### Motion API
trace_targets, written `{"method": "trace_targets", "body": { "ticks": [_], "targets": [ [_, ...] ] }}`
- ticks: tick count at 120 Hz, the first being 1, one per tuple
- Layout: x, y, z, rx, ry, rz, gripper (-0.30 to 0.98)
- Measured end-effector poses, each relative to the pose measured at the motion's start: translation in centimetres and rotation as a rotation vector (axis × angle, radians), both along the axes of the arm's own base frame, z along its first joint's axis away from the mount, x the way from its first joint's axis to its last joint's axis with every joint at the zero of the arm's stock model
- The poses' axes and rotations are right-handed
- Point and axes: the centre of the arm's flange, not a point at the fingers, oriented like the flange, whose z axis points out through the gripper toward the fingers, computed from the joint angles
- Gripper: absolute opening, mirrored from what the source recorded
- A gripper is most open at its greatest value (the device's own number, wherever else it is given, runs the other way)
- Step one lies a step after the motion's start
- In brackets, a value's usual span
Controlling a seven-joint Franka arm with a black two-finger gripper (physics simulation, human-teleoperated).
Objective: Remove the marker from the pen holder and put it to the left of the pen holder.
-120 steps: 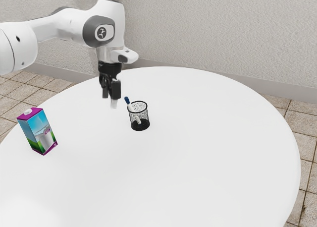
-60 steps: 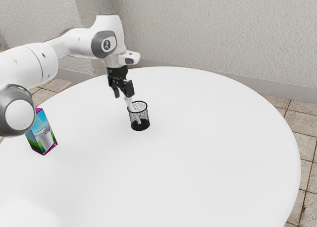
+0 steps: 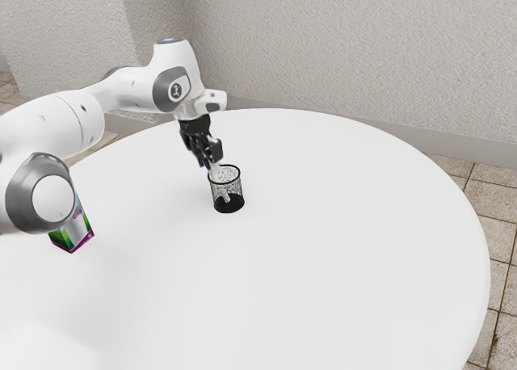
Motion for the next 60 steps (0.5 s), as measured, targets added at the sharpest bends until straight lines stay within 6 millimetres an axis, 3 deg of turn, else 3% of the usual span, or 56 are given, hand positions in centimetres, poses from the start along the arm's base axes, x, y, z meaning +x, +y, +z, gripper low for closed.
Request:
{"method": "trace_targets", "body": {
  "ticks": [29,60],
  "targets": [
    [0.2,-0.1,0.4,0.001,-0.017,0.012,0.07],
    [-0.1,-0.7,1.7,0.016,-0.009,0.010,-0.04]
  ]
}}
